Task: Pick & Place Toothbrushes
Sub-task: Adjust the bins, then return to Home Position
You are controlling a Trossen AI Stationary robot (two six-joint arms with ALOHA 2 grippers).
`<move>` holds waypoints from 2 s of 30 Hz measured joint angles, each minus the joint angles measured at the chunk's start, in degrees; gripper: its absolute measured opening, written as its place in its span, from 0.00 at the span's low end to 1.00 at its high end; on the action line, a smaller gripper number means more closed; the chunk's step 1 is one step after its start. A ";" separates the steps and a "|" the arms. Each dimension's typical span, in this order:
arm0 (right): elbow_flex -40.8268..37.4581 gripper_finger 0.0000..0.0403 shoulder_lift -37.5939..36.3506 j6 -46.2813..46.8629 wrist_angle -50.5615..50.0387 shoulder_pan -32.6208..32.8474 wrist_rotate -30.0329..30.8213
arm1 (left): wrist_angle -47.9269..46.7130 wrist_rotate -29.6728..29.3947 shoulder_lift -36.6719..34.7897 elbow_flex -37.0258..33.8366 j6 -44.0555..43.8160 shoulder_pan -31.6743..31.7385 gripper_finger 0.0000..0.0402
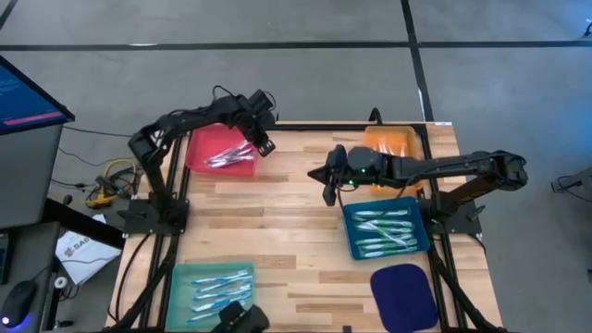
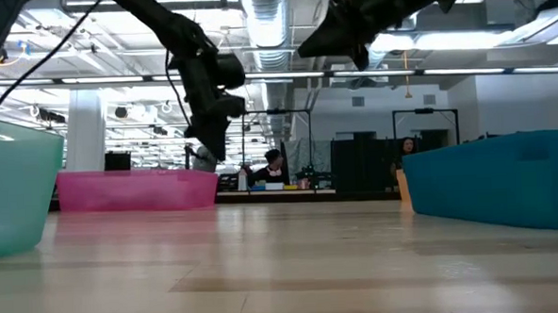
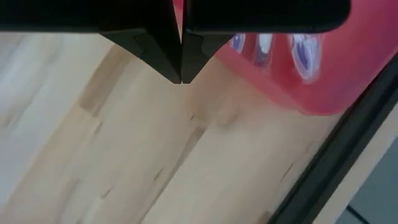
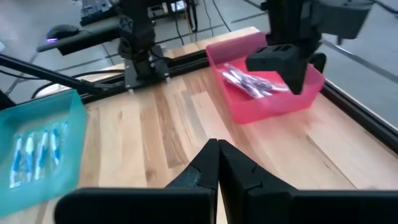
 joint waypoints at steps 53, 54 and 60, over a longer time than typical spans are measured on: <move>-29.99 0.00 -26.59 -2.84 19.68 2.01 6.53 | 32.38 1.78 -46.70 -27.94 -9.32 -26.53 0.00; -31.18 0.00 -28.43 -2.95 19.63 2.34 6.47 | 34.42 1.33 -47.76 -29.78 -10.34 -27.98 0.00; -40.16 0.00 -35.11 -6.56 25.81 6.74 6.74 | 48.05 0.34 -49.72 -38.27 -11.85 -34.68 0.00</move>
